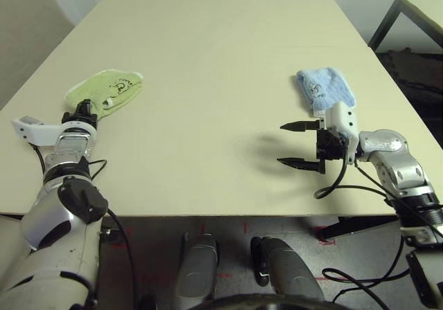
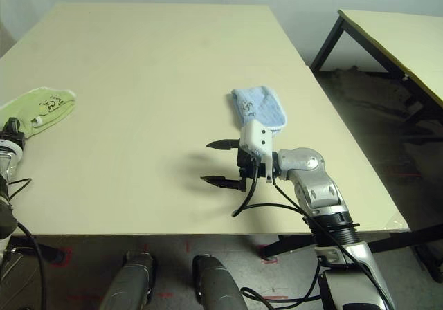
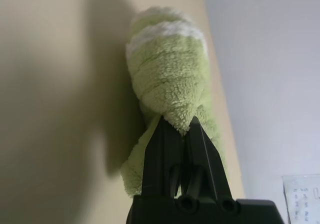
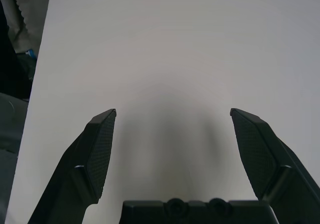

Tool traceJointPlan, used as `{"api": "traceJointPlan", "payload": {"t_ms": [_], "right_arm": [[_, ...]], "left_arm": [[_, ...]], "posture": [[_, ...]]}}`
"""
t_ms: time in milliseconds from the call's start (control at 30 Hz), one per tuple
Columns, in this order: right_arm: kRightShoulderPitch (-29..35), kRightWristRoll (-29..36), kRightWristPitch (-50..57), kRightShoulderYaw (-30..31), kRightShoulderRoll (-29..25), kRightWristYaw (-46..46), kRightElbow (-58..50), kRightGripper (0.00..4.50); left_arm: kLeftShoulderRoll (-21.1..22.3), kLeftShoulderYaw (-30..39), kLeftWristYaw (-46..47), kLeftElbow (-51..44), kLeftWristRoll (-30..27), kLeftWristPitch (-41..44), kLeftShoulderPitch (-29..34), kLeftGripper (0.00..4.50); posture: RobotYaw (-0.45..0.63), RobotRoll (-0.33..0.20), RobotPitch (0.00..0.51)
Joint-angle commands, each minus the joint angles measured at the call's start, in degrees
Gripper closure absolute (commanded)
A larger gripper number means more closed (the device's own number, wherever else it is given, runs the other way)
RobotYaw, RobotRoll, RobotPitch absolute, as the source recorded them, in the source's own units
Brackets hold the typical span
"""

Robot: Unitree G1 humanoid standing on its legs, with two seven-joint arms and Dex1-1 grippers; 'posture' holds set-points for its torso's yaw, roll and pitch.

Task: Fold the towel and set it aside.

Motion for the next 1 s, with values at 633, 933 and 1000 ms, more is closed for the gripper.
{"api": "traceJointPlan", "payload": {"t_ms": [633, 933, 1000], "right_arm": [[0.9, 0.4, 1.3, 0.9, 1.4, -0.8, -2.0, 0.00], [0.4, -0.1, 0.8, 1.6, 1.8, -0.3, -0.9, 0.00], [0.4, -0.2, 0.7, 1.8, 1.8, -0.3, -0.8, 0.00]], "left_arm": [[-8.1, 2.4, 9.6, -6.9, -5.2, -0.5, 1.1, 4.48], [-13.0, -0.6, 12.0, -17.3, -5.7, 4.9, 3.9, 4.48], [-13.5, -1.0, 12.4, -18.3, -5.8, 5.7, 4.8, 4.48]], "posture": [[0.03, 0.000, 0.158], [0.05, 0.000, 0.159], [0.05, 0.000, 0.158]]}}
